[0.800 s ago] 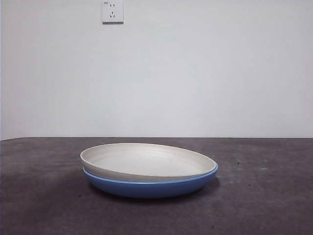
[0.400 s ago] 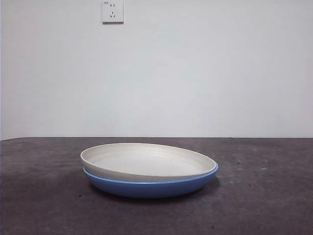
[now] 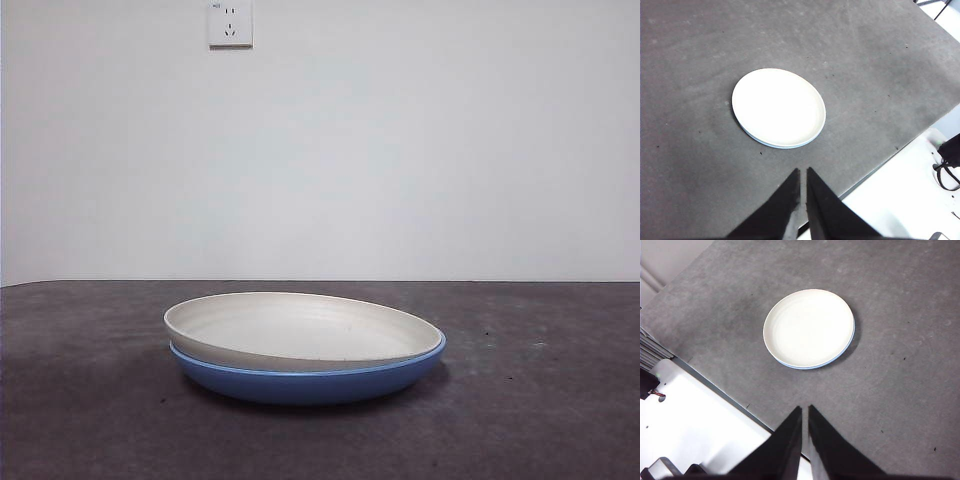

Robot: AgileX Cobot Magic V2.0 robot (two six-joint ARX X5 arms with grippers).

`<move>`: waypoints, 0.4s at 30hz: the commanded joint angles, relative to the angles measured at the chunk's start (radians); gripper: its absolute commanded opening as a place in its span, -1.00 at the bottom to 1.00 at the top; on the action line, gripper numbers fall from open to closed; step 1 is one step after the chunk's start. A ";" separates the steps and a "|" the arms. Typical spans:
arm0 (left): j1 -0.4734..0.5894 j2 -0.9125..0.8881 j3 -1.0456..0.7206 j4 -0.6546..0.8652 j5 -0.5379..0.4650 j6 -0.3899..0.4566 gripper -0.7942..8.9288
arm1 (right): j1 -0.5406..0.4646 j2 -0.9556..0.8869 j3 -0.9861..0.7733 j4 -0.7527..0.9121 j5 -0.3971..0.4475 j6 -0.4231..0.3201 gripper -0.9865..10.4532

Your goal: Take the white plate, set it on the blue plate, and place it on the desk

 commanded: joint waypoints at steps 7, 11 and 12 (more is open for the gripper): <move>0.238 -0.056 0.000 0.041 -0.029 0.004 -0.80 | 0.005 0.004 0.015 -0.021 0.003 0.003 -0.80; 0.401 -0.164 -0.139 0.136 -0.141 0.034 -0.80 | 0.005 0.004 0.015 -0.021 0.003 0.003 -0.80; 0.421 -0.196 -0.189 0.164 -0.185 0.051 -0.80 | 0.005 0.004 0.015 -0.021 0.003 0.003 -0.80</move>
